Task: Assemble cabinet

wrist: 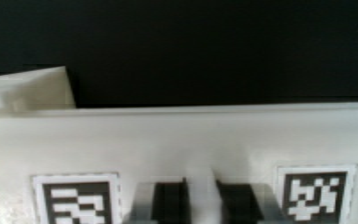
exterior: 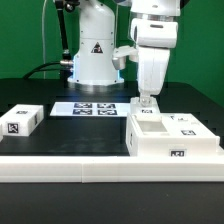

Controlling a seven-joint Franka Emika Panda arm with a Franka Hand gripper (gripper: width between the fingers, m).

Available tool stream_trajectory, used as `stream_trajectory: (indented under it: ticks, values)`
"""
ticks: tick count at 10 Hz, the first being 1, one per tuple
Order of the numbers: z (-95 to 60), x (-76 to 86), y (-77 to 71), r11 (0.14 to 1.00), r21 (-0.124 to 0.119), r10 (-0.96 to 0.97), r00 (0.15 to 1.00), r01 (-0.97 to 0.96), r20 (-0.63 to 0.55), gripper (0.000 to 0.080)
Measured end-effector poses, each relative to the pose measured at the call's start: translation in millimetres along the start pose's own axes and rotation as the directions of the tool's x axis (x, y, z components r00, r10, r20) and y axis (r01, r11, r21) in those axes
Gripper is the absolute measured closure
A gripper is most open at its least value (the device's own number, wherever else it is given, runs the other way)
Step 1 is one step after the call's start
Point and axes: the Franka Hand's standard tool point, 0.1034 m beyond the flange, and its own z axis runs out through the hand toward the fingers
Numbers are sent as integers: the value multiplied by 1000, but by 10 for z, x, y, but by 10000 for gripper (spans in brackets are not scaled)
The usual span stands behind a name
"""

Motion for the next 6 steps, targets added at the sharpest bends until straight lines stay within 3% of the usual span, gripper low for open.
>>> stream_trajectory:
  ticks: [2, 5, 6]
  values:
    - [7, -38, 60, 999, -13, -45, 999, 45, -8, 729]
    - [24, -103, 165, 976, -83, -201, 979, 199, -21, 729]
    - [17, -107, 164, 980, -84, -185, 982, 183, -22, 729]
